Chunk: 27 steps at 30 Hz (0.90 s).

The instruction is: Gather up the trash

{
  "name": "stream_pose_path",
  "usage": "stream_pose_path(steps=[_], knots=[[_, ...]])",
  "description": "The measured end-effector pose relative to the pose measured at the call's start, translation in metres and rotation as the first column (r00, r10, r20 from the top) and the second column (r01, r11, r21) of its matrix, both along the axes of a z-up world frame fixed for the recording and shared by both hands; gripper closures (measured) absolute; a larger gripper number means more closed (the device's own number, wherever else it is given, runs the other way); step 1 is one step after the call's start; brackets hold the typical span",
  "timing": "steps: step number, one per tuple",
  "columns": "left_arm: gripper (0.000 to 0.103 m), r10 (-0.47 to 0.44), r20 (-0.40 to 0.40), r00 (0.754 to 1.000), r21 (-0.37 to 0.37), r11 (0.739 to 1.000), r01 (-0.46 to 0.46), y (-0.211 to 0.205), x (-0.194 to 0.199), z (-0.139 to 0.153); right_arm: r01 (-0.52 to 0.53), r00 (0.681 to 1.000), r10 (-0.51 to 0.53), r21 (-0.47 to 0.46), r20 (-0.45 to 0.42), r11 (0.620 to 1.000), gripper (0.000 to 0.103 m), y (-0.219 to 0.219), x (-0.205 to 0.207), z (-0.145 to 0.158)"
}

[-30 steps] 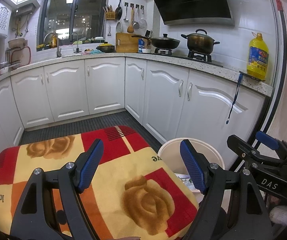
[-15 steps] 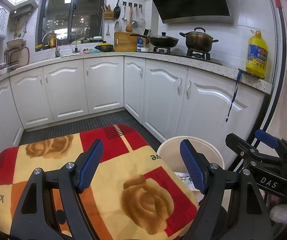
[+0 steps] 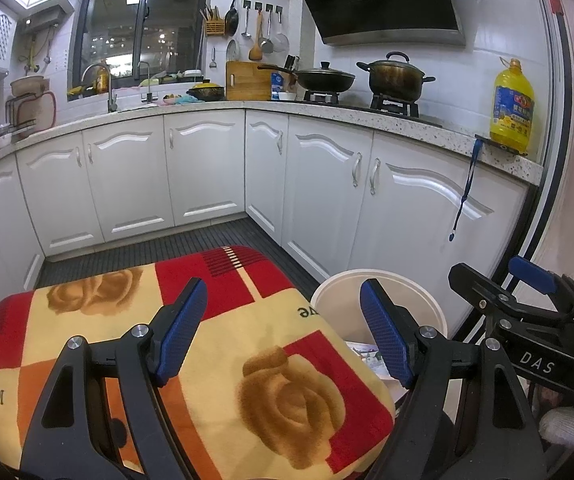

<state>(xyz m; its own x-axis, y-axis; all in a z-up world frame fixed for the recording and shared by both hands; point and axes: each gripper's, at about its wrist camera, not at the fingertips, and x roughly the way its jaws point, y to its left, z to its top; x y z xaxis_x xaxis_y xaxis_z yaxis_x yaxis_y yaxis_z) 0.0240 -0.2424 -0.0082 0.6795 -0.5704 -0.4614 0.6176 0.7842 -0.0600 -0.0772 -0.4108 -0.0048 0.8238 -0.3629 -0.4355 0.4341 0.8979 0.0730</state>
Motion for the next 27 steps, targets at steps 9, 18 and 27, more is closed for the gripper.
stream_pose_path(steps=[9,18,27], knots=[[0.025,-0.002,-0.002,1.000,-0.001,1.000,0.002,0.0000,0.0003,-0.0011,0.000,1.000,0.000,0.001,-0.001,1.000,0.004,-0.0003,0.0002,0.0002],[0.025,-0.003,-0.004,1.000,-0.002,1.000,0.003,0.0005,0.0003,-0.0014,0.000,1.000,0.000,0.000,0.000,1.000,0.004,-0.0016,0.0004,-0.0001],[0.025,-0.003,-0.004,1.000,-0.002,1.000,0.003,0.0009,0.0006,-0.0015,0.000,1.000,0.000,0.001,-0.002,1.000,0.004,-0.0026,0.0008,-0.0013]])
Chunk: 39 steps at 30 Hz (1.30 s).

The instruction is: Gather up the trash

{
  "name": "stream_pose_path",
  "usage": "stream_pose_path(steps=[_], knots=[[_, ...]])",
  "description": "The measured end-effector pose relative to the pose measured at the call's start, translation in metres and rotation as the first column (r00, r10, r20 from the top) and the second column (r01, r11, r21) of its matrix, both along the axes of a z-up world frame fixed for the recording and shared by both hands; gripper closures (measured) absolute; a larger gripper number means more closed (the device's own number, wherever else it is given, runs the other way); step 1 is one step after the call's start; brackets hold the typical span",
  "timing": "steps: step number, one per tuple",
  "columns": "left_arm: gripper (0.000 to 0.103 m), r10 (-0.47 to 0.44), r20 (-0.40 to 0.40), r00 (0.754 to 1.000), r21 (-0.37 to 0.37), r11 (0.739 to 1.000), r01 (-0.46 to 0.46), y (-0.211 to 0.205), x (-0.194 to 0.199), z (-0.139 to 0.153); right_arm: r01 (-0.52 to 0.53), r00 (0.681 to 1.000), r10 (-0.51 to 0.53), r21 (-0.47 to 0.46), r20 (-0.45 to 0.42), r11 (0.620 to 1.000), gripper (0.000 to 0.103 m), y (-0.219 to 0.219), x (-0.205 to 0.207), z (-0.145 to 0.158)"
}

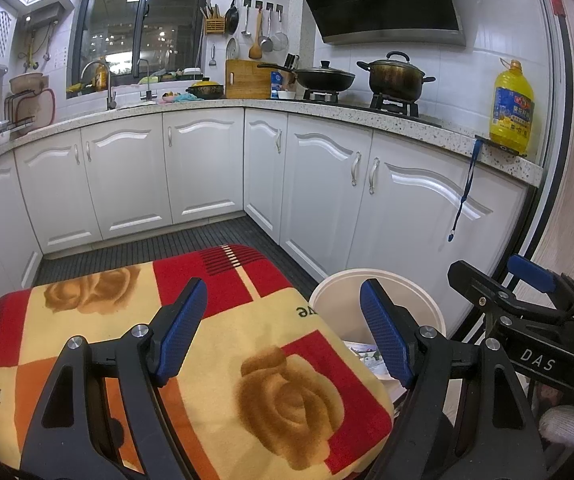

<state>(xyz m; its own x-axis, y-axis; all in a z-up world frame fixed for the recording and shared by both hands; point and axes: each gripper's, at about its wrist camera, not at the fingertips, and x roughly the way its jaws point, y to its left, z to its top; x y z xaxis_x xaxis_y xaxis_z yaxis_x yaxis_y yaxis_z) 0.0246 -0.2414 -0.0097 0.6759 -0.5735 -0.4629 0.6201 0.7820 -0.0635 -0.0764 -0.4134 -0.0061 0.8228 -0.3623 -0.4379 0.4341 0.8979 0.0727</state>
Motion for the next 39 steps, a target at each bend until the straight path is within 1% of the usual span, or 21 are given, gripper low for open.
stream_pose_path(steps=[32,39], knots=[[0.025,-0.013,-0.005,1.000,0.001,1.000,0.013,-0.005,0.002,-0.006,-0.001,1.000,0.001,0.003,-0.012,1.000,0.004,-0.004,0.004,-0.001],[0.025,-0.012,-0.023,1.000,-0.014,1.000,0.011,-0.001,0.009,-0.010,-0.007,1.000,0.007,0.003,-0.031,1.000,0.004,-0.006,0.009,-0.011]])
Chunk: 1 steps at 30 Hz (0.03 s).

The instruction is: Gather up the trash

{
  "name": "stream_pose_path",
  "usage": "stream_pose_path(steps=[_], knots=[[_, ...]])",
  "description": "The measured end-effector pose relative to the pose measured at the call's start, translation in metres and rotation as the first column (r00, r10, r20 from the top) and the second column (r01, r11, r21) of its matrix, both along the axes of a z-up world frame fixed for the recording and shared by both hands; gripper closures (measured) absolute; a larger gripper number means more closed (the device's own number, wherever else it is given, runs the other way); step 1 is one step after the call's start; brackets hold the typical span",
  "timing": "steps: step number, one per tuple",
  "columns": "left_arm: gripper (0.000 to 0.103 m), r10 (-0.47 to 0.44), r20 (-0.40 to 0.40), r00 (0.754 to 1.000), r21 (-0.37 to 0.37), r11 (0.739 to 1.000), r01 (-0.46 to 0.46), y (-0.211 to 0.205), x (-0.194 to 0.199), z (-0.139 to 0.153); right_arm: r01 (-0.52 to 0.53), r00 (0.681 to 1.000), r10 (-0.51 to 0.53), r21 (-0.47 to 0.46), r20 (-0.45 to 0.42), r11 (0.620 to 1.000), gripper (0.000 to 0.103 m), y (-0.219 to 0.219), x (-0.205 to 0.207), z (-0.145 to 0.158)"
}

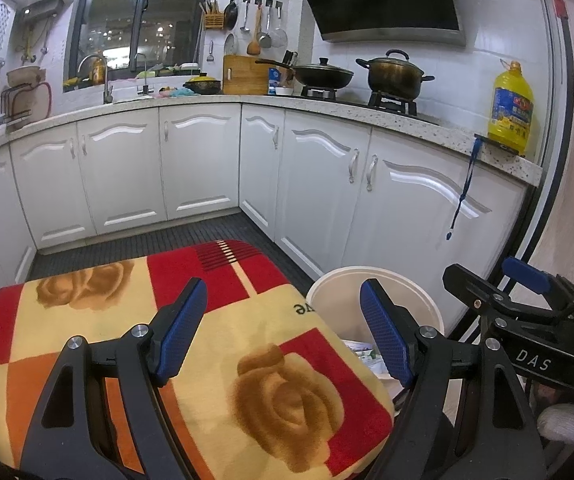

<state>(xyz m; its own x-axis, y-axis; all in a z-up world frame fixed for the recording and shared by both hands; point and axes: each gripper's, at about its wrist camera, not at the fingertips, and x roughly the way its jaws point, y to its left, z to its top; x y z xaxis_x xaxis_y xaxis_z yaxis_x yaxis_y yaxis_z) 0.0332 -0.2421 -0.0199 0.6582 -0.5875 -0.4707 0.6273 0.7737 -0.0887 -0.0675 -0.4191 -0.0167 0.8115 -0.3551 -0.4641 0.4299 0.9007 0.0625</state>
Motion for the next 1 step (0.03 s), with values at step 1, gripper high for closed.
stream_pose_path(steps=[1], knots=[[0.025,0.003,-0.002,1.000,0.000,1.000,-0.003,0.0015,0.0010,0.0002,-0.001,1.000,0.001,-0.004,-0.005,1.000,0.004,0.0008,0.0013,-0.0010]])
